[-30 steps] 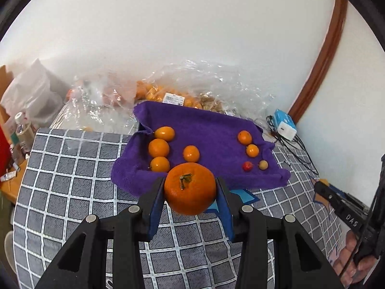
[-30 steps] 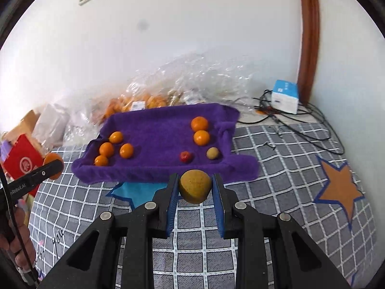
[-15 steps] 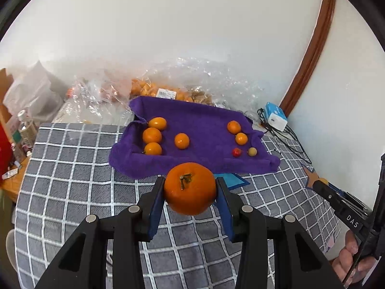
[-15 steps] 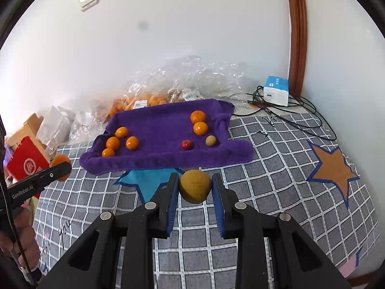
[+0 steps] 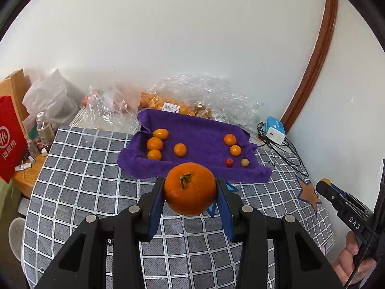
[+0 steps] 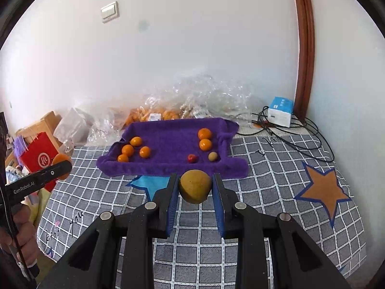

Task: Organize fruits
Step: 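Carry the orange with the left tool while the right tool carries the yellow-green fruit to the towel, then lower and release the orange onto the towel with the left tool while the right tool releases its fruit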

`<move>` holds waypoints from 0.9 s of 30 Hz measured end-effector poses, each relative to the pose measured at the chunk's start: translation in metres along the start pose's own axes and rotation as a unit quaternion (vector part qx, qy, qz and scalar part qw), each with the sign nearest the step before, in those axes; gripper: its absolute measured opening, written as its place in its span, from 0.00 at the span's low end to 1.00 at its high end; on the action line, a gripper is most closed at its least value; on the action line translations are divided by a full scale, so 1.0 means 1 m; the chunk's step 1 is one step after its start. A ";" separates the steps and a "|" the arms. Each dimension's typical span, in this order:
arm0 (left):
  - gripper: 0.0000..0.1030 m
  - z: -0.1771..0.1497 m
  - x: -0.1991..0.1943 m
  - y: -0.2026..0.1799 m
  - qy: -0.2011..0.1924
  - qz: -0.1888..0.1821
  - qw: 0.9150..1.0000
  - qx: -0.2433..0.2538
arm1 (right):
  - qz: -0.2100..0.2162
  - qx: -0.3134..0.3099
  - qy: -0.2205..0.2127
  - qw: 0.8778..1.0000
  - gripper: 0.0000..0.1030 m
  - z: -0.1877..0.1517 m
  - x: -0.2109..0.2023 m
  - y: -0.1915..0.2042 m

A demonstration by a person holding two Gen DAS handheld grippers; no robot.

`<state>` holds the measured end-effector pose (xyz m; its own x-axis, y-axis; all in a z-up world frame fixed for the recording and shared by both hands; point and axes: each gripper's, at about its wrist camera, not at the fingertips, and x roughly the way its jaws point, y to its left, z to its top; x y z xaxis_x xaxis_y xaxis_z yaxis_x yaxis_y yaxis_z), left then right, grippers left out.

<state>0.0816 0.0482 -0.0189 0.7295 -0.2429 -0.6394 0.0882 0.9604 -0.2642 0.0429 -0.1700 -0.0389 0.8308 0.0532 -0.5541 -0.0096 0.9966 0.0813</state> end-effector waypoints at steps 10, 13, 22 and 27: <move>0.38 0.037 0.030 0.014 -0.002 0.010 1.000 -0.019 | 0.018 0.004 0.005 1.000 0.27 0.032 0.049 -0.012; 0.38 0.051 0.047 0.020 -0.001 0.014 1.000 -0.018 | 0.023 0.001 0.013 1.000 0.27 0.045 0.078 -0.015; 0.38 0.083 0.106 0.043 0.009 0.023 0.999 -0.029 | 0.041 0.000 0.044 0.998 0.27 0.069 0.174 -0.015; 0.38 0.093 0.139 0.060 0.022 0.023 0.999 -0.039 | 0.050 -0.003 0.078 0.996 0.27 0.068 0.231 -0.007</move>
<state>0.2511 0.0847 -0.0564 0.7013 -0.2056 -0.6826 0.0008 0.9577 -0.2876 0.2724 -0.1687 -0.1108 0.7288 0.1613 -0.6654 -0.0927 0.9862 0.1375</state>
